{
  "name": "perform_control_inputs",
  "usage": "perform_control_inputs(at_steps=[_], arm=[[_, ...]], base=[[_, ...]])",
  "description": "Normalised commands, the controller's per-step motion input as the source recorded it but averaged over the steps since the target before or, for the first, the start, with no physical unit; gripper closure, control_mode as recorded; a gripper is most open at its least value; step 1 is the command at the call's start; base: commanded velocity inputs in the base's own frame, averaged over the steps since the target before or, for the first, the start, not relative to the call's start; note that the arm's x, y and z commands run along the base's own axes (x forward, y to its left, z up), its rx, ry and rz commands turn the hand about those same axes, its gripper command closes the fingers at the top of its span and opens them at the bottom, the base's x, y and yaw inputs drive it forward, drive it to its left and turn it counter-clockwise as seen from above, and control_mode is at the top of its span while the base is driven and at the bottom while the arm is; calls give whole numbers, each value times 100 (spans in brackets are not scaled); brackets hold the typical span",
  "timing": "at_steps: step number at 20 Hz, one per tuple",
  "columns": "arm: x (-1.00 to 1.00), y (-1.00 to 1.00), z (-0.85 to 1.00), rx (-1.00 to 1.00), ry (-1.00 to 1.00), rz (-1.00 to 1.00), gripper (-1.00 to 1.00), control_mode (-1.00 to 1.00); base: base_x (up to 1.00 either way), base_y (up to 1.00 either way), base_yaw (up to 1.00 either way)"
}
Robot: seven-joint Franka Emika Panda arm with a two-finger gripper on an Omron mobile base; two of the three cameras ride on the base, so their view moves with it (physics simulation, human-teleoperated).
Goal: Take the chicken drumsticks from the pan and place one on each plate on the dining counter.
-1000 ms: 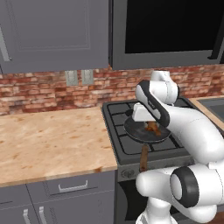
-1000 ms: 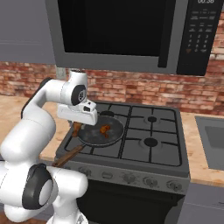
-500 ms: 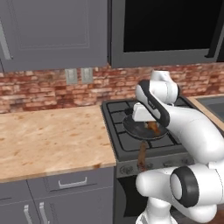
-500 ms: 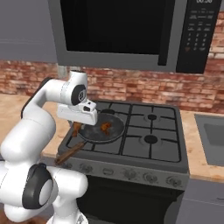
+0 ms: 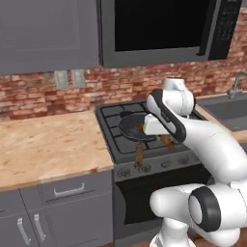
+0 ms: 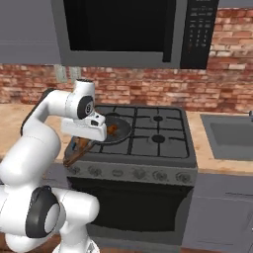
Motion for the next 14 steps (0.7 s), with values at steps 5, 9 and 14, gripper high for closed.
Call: perform_control_inputs(at_steps=[5,9,14], arm=[[0,0,0,0,0,0,100,100],[0,0,0,0,0,0,100,100],[0,0,0,0,0,0,100,100]], base=[[-1,-2,-82],[4,-3,-96],[4,-2,-100]])
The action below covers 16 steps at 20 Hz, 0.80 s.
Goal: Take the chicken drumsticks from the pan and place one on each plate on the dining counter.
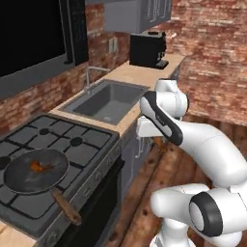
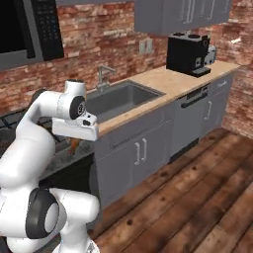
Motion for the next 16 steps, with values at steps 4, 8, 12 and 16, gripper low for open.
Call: perform_control_inputs(at_steps=[4,8,12,16], arm=[[0,0,0,0,0,0,100,100],[0,0,0,0,0,0,100,100],[0,0,0,0,0,0,100,100],[0,0,0,0,0,0,100,100]], base=[[2,-2,-100],[3,-4,-100],[6,-4,-100],[4,-5,-100]])
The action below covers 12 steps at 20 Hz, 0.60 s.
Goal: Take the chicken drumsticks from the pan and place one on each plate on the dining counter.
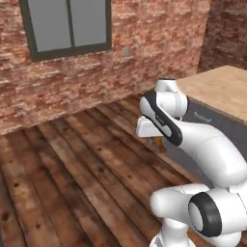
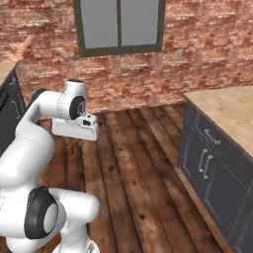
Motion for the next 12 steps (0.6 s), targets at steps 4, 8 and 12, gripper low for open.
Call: perform_control_inputs(at_steps=[4,8,12], arm=[[0,0,0,0,0,0,100,100],[0,0,0,0,0,0,100,100],[0,0,0,0,0,0,100,100]], base=[[2,-2,-100],[5,0,-100],[6,0,-100]])
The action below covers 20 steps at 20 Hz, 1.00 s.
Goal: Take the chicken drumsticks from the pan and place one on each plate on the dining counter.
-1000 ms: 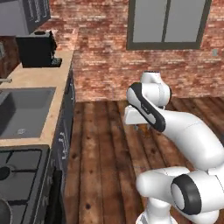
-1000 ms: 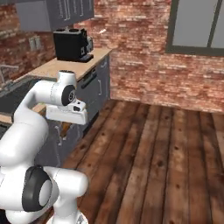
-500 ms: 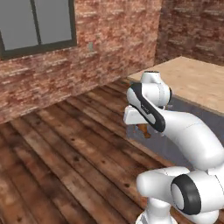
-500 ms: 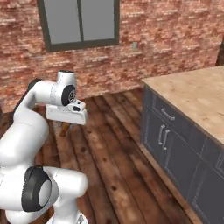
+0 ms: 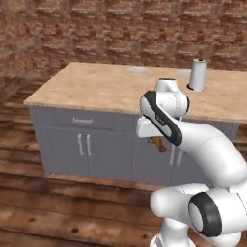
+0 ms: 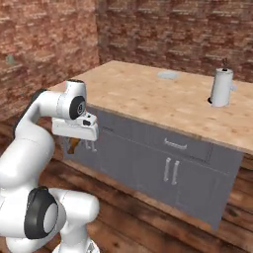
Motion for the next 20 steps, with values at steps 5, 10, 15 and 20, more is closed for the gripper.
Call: perform_control_inputs(at_steps=[5,10,15,20], arm=[[0,0,0,0,0,0,100,100],[0,0,0,0,0,0,100,100],[0,0,0,0,0,0,100,100],[0,0,0,0,0,0,100,100]], base=[[11,0,-100],[47,50,-60],[36,99,-15],[19,100,-4]])
